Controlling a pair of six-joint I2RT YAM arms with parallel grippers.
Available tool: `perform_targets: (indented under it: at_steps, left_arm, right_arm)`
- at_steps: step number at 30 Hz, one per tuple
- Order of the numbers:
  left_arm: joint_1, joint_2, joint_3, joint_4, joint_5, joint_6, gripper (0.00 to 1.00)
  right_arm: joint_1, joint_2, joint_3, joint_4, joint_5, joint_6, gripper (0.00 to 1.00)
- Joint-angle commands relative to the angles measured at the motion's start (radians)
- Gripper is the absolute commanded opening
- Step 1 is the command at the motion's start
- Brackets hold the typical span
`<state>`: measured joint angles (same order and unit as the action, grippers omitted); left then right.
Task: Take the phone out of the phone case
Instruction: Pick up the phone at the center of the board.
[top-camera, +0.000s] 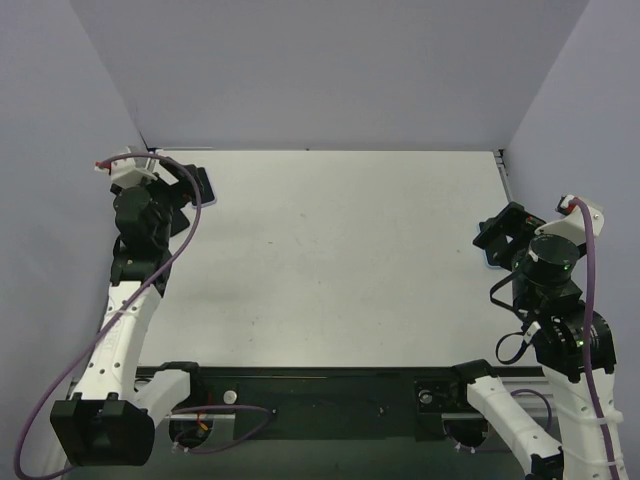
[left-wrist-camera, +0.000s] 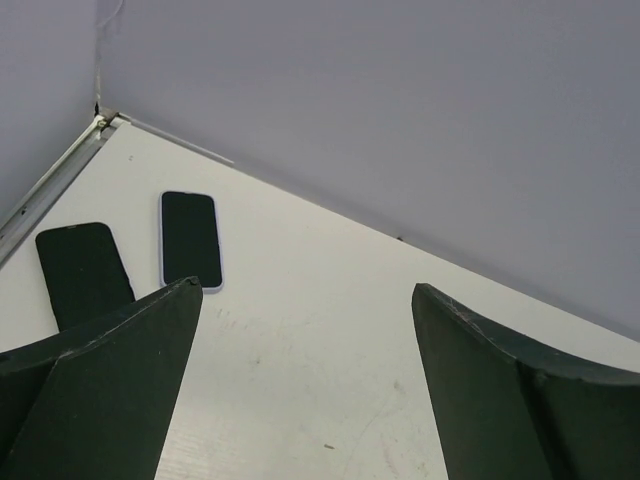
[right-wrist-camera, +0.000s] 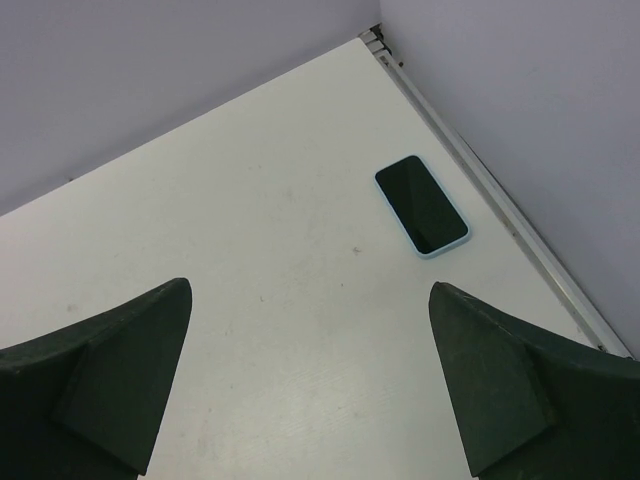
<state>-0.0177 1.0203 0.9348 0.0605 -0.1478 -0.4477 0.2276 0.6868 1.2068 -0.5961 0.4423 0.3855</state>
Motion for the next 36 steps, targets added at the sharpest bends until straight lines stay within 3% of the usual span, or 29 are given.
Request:
perform_targets:
  at_steps: [1, 14, 27, 36]
  left_arm:
    - [0.002, -0.008, 0.035, 0.076, 0.024, -0.020, 0.97]
    - [0.073, 0.079, 0.047, 0.004, -0.038, -0.123, 0.97]
    - [0.241, 0.455, 0.229, -0.281, -0.064, -0.148, 0.97]
    - [0.300, 0.766, 0.475, -0.421, -0.033, -0.094, 0.97]
  right_arm:
    - [-0.007, 0.013, 0.014, 0.004, 0.012, 0.046, 1.00]
    - [-0.007, 0.023, 0.016, -0.021, -0.027, 0.056, 1.00]
    - [-0.005, 0.039, -0.007, -0.019, -0.079, 0.072, 1.00]
    - [-0.005, 0.085, 0.017, -0.011, -0.091, 0.059, 1.00]
